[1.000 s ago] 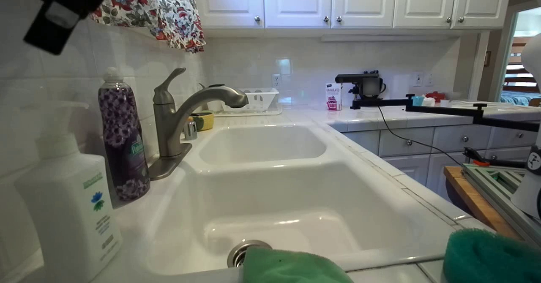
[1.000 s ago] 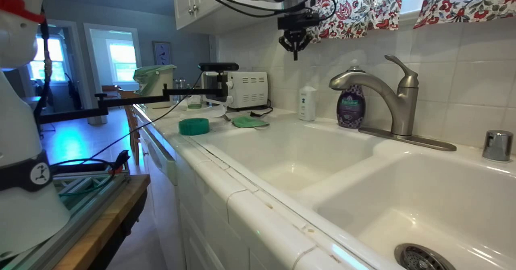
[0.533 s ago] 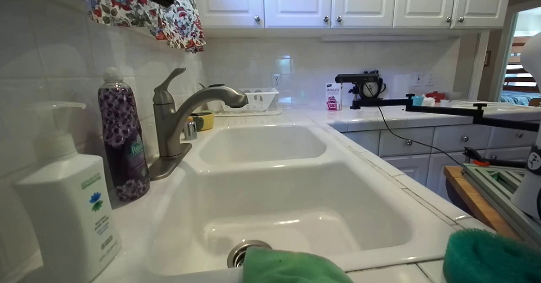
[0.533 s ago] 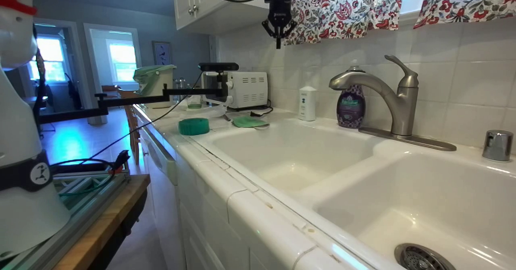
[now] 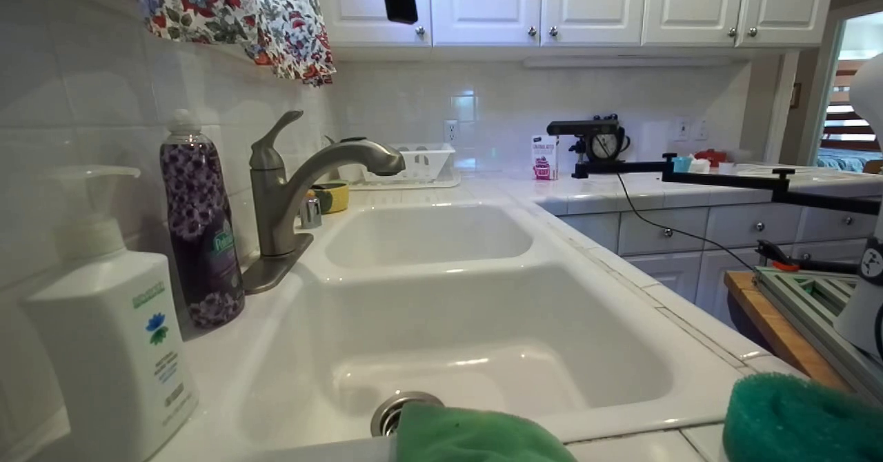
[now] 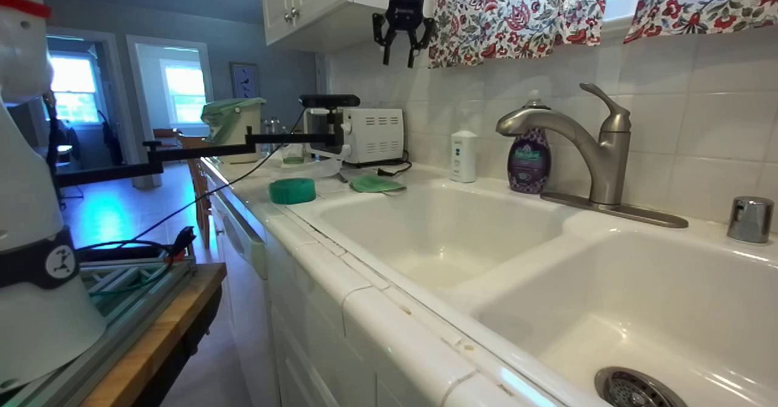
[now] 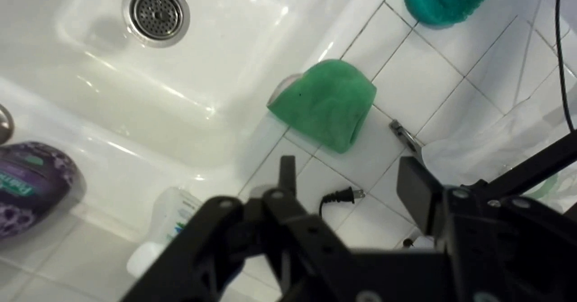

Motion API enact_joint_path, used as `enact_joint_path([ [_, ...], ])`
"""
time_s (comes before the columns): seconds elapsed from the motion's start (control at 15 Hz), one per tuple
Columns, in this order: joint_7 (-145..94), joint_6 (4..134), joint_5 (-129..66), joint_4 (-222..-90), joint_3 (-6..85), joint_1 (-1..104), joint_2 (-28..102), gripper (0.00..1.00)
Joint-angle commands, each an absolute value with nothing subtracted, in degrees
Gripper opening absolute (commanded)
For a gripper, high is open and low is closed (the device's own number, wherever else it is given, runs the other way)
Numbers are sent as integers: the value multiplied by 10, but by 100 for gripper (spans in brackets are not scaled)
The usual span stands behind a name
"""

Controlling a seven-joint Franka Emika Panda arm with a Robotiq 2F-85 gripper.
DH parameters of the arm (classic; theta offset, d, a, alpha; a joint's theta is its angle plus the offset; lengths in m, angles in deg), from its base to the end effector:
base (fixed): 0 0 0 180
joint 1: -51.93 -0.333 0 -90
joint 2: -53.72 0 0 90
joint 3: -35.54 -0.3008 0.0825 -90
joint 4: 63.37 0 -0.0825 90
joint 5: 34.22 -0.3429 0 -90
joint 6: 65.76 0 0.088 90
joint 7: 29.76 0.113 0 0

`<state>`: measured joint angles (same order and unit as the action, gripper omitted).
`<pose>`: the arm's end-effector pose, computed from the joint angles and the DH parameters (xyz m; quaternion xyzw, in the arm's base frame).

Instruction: Push down on the white bottle

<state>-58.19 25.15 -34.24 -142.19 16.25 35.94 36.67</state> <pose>0.4984 0.3190 0.5316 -0.8506 -0.5224 0.0379 0.0467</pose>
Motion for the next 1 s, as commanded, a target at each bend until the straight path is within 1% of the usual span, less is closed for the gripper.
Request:
enact_joint_path([
  [0.0,-537,220,-319,-1439,172,357,388,93],
  [0.07,-526,218,-319,-1444,175,360,393,99],
  [0.13,-553,217,-328,-1418,176,354,374,83],
  [0.27,-542,211,-327,-1419,179,355,377,98],
  [0.93,-538,211,-327,-1422,179,355,377,99],
])
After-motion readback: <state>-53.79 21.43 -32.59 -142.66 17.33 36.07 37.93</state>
